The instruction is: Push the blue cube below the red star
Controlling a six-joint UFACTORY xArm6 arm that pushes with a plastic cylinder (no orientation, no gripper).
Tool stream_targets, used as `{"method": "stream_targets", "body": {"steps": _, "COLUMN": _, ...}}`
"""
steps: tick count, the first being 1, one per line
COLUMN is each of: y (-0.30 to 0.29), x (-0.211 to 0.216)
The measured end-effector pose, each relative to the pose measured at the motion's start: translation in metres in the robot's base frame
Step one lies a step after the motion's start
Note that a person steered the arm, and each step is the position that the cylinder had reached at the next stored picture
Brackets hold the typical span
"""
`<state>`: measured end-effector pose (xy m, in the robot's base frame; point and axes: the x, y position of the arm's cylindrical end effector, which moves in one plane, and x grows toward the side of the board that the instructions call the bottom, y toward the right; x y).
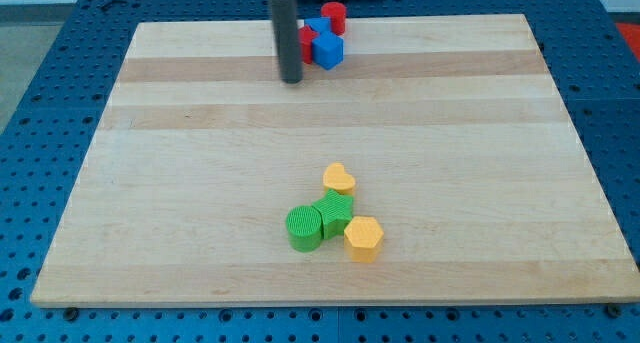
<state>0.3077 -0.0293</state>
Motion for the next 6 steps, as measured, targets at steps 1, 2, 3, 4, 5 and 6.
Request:
{"method": "stream_targets", "body": {"steps": 1, "y": 0.069, "x": -0.010}}
{"method": "stream_targets", "body": {"steps": 2, "y": 0.069, "x": 0.028}}
{"method": "stream_targets", "body": {"steps": 3, "y": 0.060, "x": 0.044}}
{"method": "stream_targets", "body": {"steps": 4, "y": 0.001, "x": 0.058}}
{"method": "stream_targets", "body": {"steps": 5, "y": -0.033, "x": 0.039}}
{"method": "stream_targets", "body": {"steps": 6, "y": 0.002, "x": 0.013}}
